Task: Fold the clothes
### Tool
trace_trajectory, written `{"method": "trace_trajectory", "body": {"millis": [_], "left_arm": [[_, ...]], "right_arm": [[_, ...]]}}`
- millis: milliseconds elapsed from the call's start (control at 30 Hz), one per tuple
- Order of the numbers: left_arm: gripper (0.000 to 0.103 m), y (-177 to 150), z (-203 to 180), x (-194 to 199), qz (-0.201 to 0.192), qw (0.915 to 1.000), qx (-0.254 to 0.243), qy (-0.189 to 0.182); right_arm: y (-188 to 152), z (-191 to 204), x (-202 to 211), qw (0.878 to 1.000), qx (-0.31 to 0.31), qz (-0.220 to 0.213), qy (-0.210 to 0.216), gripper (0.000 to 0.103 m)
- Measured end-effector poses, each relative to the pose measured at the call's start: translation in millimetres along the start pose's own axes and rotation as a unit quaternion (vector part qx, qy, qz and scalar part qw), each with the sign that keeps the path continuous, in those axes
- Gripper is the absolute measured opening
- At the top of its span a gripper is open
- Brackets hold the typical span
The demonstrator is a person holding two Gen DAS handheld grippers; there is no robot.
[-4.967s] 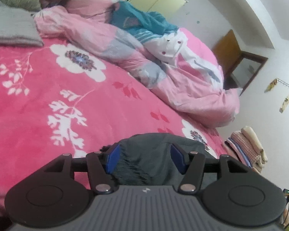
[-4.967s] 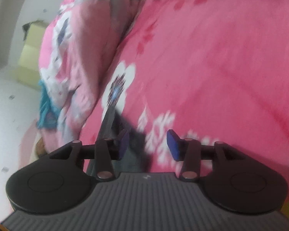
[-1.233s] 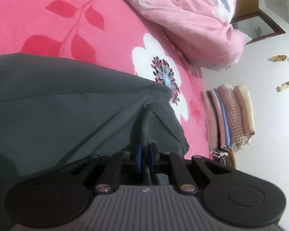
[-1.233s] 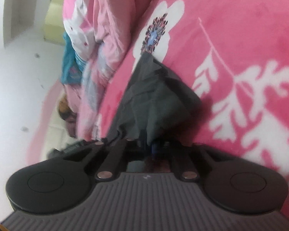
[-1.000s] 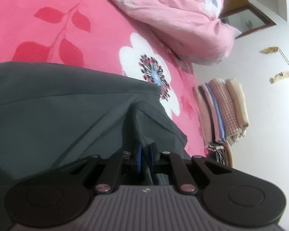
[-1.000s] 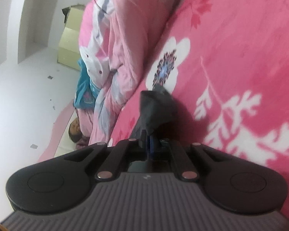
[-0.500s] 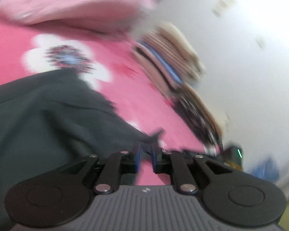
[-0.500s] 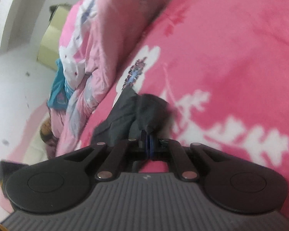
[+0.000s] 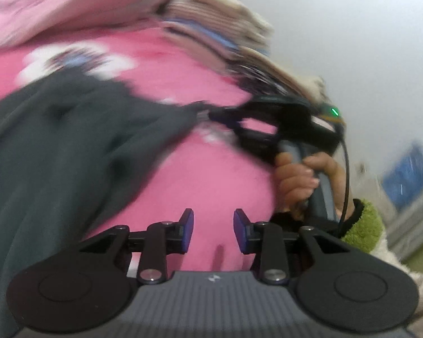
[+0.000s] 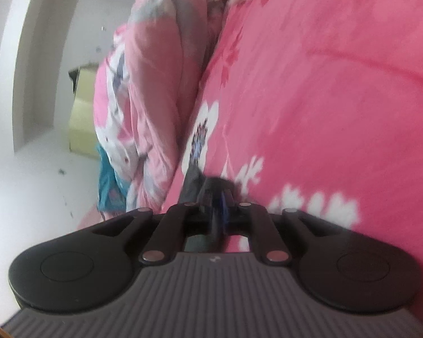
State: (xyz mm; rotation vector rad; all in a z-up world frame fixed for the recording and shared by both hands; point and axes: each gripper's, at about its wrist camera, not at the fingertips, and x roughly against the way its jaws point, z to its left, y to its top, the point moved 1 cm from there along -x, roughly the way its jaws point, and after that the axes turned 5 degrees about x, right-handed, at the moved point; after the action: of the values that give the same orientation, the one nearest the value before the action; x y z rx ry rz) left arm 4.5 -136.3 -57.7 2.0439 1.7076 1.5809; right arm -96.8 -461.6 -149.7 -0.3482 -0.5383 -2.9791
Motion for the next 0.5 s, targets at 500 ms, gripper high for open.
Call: {"method": "trace_trajectory", "body": {"millis": [500], "left_arm": [[0.071,-133,141,233,-0.247,0.9111,0.314,0.103]], "right_arm": [[-49,50,32,0.993,0.102,-0.035,-0.054,0.042]]}}
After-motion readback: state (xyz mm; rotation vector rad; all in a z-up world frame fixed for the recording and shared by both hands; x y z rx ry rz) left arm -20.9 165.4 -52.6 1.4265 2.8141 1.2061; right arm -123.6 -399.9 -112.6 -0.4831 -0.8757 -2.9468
